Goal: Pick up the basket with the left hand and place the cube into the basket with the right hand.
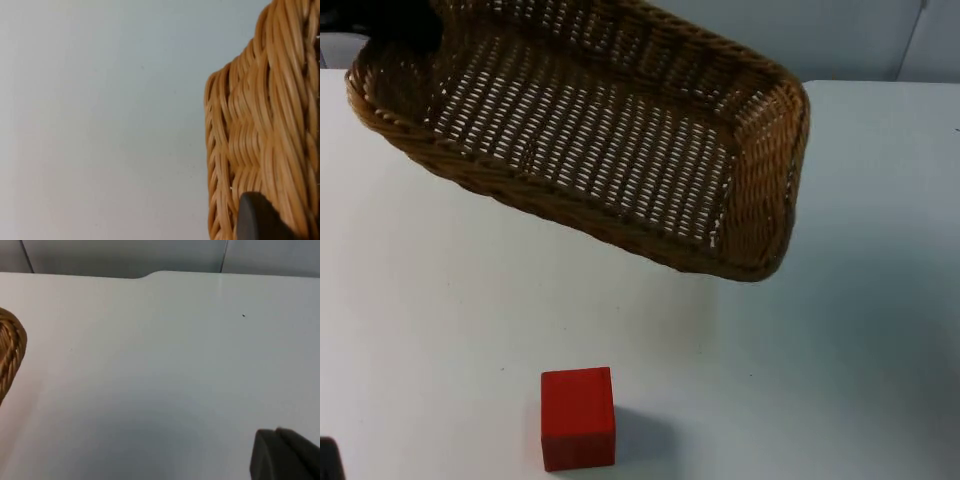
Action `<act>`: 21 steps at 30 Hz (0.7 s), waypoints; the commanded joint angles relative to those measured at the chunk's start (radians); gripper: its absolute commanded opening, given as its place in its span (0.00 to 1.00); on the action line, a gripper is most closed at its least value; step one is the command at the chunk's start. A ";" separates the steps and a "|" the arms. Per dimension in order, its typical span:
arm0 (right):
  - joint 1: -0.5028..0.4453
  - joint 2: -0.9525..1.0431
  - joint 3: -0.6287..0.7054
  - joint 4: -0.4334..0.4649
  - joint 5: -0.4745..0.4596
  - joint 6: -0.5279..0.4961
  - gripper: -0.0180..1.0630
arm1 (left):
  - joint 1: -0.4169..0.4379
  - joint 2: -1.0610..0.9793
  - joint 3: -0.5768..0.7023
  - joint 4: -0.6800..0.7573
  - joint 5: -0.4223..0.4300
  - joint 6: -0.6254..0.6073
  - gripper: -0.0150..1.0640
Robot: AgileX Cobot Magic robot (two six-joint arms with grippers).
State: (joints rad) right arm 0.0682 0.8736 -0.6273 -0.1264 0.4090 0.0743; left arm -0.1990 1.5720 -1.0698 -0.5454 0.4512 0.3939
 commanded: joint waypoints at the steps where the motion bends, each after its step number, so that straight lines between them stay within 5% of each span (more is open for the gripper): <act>1: -0.001 0.058 -0.063 -0.006 0.004 0.006 0.01 | -0.005 -0.004 0.024 -0.023 -0.104 -0.002 0.01; 12: -0.001 0.373 -0.357 0.081 0.232 -0.012 0.01 | -0.005 0.033 0.075 -0.068 -0.212 0.003 0.01; 15: 0.001 0.463 -0.364 0.286 0.256 -0.159 0.02 | -0.005 0.071 0.075 -0.076 -0.225 0.003 0.01; 16: 0.001 0.463 -0.364 0.286 0.256 -0.159 0.02 | -0.005 0.071 0.075 -0.076 -0.225 0.003 0.01; 20: 0.066 0.539 -0.364 0.711 0.281 -0.463 0.10 | -0.005 0.123 0.075 -0.076 -0.246 0.003 0.01; 21: 0.066 0.539 -0.364 0.711 0.281 -0.463 0.10 | -0.005 0.123 0.075 -0.076 -0.246 0.003 0.01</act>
State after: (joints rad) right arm 0.1259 1.4099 -0.9824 0.4884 0.6861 -0.3287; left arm -0.1990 1.6976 -0.9919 -0.5922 0.2373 0.4099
